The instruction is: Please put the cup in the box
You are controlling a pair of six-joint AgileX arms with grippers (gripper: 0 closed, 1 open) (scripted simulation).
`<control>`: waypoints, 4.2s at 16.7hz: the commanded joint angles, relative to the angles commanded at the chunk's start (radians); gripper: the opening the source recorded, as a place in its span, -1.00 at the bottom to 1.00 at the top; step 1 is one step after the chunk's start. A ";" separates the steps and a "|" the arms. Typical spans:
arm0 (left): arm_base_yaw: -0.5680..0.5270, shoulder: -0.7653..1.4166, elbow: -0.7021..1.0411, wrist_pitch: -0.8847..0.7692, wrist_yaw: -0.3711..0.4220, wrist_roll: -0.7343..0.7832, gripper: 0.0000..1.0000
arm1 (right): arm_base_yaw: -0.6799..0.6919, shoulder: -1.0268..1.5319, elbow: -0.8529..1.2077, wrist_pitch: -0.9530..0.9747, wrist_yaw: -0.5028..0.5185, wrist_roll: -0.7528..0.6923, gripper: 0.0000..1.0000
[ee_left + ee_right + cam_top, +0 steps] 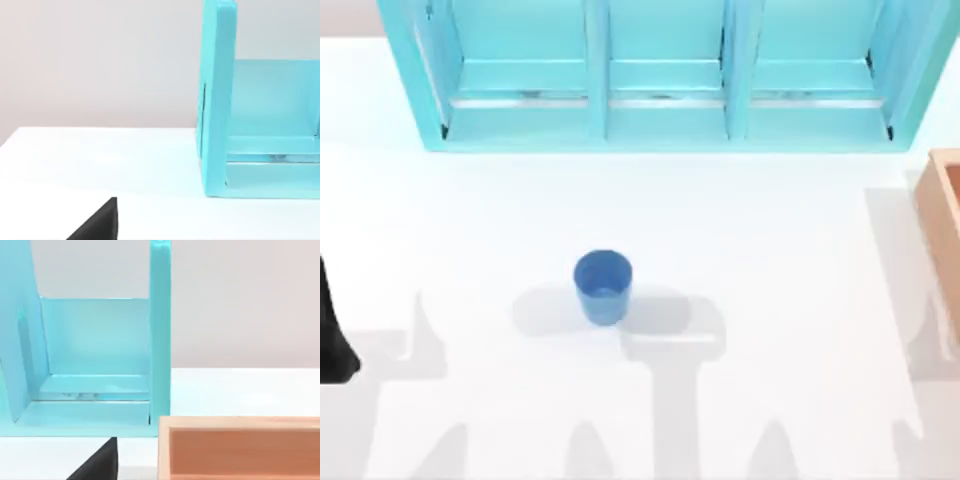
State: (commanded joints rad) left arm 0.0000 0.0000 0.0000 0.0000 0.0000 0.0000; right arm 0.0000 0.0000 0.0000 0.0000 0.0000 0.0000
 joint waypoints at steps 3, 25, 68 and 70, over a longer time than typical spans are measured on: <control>0.000 0.000 0.000 0.000 0.000 0.000 1.00 | 0.005 0.009 0.009 -0.006 -0.002 0.003 1.00; 0.000 0.000 0.000 0.000 0.000 0.000 1.00 | 0.795 1.881 2.023 -1.234 -0.044 0.629 1.00; 0.000 0.000 0.000 0.000 0.000 0.000 1.00 | 0.883 3.178 3.529 -1.798 0.174 0.899 0.85; 0.000 0.000 0.000 0.000 0.000 0.000 1.00 | 0.883 3.178 3.529 -1.798 0.174 0.899 0.55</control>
State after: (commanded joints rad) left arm 0.0000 0.0000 0.0000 0.0000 0.0000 0.0000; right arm 0.8835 3.1784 3.5293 -1.7979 0.1740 0.8994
